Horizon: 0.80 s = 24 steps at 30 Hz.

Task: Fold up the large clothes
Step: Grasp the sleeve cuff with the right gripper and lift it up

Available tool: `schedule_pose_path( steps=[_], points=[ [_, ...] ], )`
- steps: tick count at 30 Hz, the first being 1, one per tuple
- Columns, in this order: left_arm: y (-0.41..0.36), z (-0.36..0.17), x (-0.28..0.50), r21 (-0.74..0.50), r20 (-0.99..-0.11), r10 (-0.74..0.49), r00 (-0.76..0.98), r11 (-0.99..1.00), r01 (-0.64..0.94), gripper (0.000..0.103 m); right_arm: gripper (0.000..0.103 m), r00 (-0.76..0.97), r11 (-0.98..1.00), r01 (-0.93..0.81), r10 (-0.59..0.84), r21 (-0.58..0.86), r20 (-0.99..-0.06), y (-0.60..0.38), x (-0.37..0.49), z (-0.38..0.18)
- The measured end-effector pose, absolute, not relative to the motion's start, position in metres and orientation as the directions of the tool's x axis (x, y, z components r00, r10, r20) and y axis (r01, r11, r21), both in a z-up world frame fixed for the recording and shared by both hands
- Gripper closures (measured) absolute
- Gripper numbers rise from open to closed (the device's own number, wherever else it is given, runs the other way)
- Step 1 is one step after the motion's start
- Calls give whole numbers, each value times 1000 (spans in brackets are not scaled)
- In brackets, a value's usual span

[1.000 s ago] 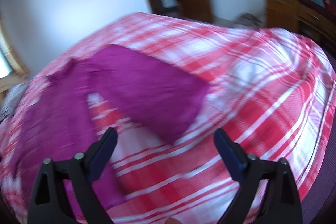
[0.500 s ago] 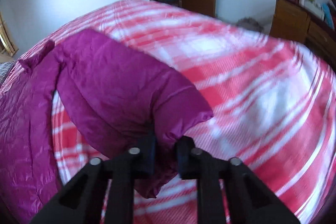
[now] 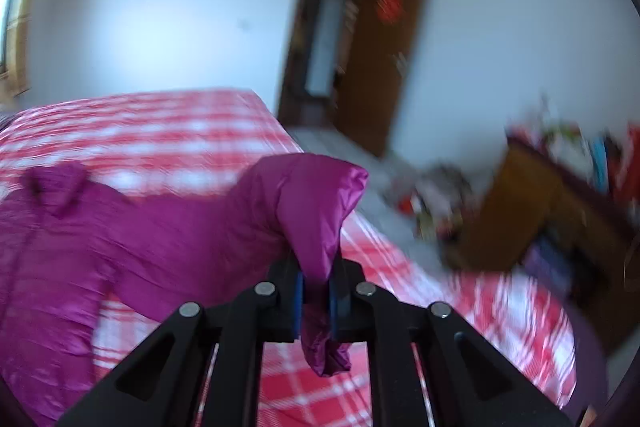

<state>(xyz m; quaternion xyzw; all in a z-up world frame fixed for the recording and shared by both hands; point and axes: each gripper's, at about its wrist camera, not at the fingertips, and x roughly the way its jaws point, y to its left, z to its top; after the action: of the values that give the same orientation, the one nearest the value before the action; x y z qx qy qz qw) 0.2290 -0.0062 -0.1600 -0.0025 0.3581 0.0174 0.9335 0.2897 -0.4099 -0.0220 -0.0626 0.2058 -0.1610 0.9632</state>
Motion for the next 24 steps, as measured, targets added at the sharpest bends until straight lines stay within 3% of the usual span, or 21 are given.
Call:
schedule_pose_path(
  steps=[4,10,17,24],
  points=[
    [-5,-148,230,-10,-651,12,759,1000,-25,1,92,939,934,140,-230,-329,-254,-314,277,9],
    [14,-132,225,-46,-623,9,782,998,-48,1,92,969,892,-57,-58,-449,-240,-199,285,11],
    [39,-123,219,-40,-609,49,792,995,-92,1,92,922,848,-258,72,-462,-381,-118,337,-43],
    [51,-123,221,-1,-619,93,780,993,-119,1,91,827,862,-382,157,-334,-540,-71,380,-110]
  ],
)
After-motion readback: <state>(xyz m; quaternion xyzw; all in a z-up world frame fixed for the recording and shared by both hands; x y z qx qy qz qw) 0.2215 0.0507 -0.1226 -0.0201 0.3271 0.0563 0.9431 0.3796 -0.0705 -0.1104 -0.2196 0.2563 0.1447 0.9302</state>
